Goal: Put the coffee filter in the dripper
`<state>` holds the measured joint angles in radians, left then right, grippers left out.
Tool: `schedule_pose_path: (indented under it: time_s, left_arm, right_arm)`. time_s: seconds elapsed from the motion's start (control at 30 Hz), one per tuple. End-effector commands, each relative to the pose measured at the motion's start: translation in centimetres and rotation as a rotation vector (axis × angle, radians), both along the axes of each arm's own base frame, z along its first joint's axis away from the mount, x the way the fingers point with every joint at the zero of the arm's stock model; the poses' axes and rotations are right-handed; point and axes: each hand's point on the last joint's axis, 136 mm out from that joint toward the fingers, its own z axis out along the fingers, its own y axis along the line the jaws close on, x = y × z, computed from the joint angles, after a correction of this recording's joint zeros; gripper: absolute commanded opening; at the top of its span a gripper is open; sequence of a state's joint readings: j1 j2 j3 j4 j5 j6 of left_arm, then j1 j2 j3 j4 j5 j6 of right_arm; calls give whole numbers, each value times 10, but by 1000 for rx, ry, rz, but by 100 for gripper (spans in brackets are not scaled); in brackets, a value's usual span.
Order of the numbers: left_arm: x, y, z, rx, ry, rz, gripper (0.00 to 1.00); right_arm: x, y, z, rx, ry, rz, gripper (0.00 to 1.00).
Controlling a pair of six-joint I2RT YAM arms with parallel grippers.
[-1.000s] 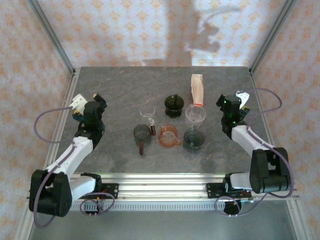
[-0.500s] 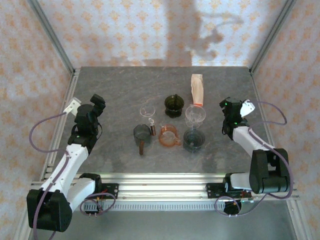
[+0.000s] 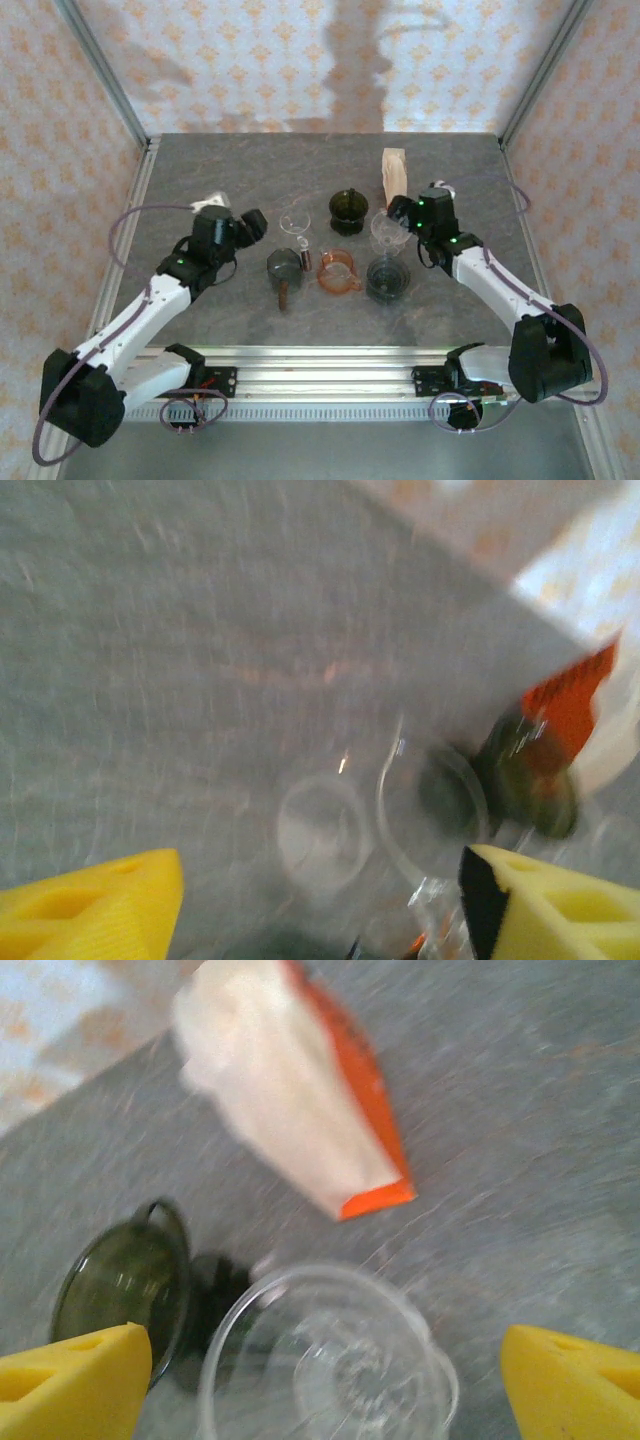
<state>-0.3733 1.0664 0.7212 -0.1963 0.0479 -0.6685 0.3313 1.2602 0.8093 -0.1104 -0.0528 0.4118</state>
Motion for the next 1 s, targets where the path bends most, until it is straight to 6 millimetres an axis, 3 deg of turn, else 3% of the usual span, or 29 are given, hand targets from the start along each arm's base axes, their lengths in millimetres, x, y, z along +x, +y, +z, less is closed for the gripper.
schedule_pose_path:
  time_s: [0.0, 0.27, 0.4, 0.7, 0.97]
  left_arm:
    - [-20, -8, -33, 133, 144, -91, 70]
    - [-29, -53, -58, 160, 166, -272, 73]
    - [-37, -73, -68, 166, 193, -339, 63]
    - [-65, -95, -78, 206, 206, -458, 47]
    - [-89, -111, -75, 175, 191, -495, 45]
  right_arm:
    - [-18, 13, -10, -91, 84, 98, 90]
    - [-34, 44, -19, -124, 108, 220, 90]
    - [-38, 47, -21, -122, 119, 227, 89]
    - [-45, 50, -25, -115, 137, 237, 89]
    - [-53, 48, -24, -97, 154, 216, 89]
